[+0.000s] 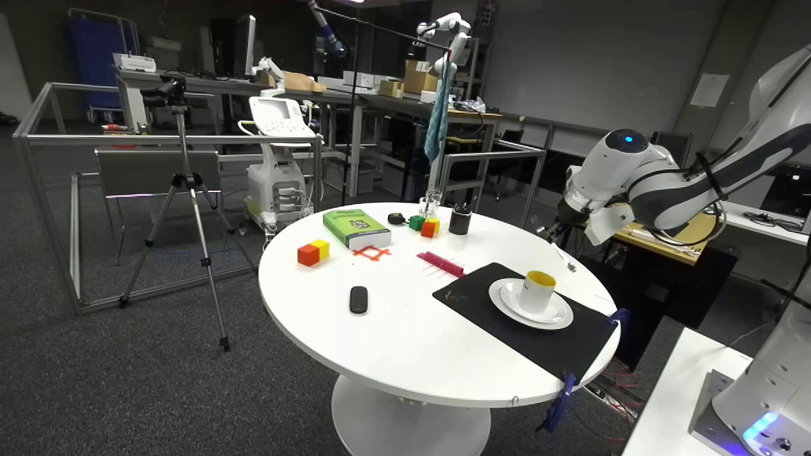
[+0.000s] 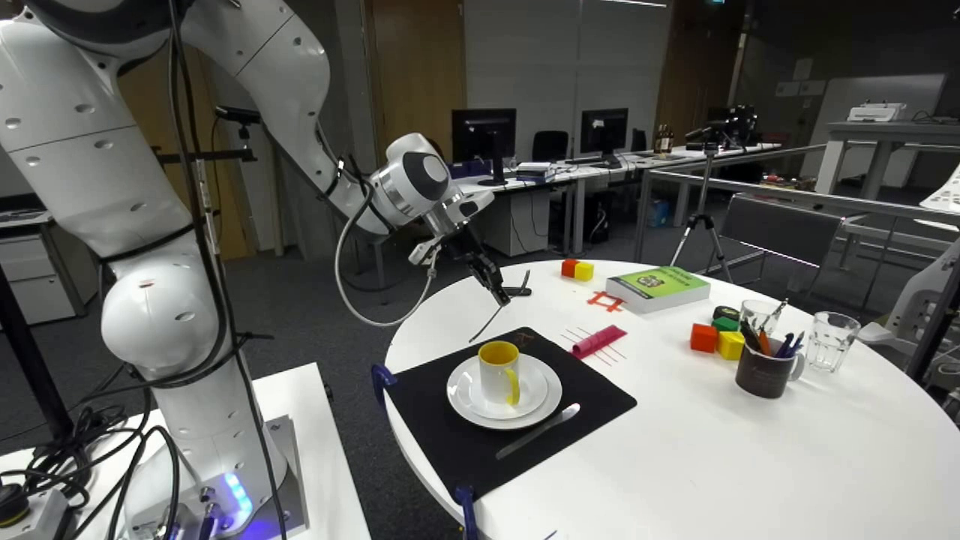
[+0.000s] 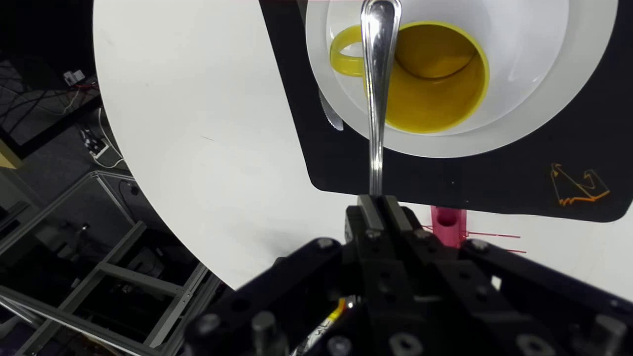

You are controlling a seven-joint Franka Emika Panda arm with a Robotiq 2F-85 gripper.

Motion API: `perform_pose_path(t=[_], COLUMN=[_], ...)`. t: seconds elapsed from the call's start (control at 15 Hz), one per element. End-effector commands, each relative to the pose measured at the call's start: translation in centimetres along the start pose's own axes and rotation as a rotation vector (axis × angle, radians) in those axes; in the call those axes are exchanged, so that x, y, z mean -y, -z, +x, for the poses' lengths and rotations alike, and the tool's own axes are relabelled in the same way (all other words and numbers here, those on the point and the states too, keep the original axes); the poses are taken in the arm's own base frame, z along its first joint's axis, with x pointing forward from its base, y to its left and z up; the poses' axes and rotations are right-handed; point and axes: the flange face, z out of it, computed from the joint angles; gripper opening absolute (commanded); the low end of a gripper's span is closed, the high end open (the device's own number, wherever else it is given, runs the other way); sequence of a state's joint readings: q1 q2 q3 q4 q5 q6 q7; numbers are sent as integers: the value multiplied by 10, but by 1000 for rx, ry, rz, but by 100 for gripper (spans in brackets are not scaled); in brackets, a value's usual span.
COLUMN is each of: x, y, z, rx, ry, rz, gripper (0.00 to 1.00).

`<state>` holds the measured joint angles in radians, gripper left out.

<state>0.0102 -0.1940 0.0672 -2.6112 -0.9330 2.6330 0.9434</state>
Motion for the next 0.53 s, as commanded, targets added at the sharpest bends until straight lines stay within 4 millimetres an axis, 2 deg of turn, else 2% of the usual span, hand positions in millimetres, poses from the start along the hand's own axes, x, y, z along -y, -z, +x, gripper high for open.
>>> perform_pose_path(t=[0.0, 0.47], x=[2, 16], y=[-5, -22], z=[-9, -18], rx=[-55, -126], ry=[15, 18], rz=[14, -19], gripper=[1, 1])
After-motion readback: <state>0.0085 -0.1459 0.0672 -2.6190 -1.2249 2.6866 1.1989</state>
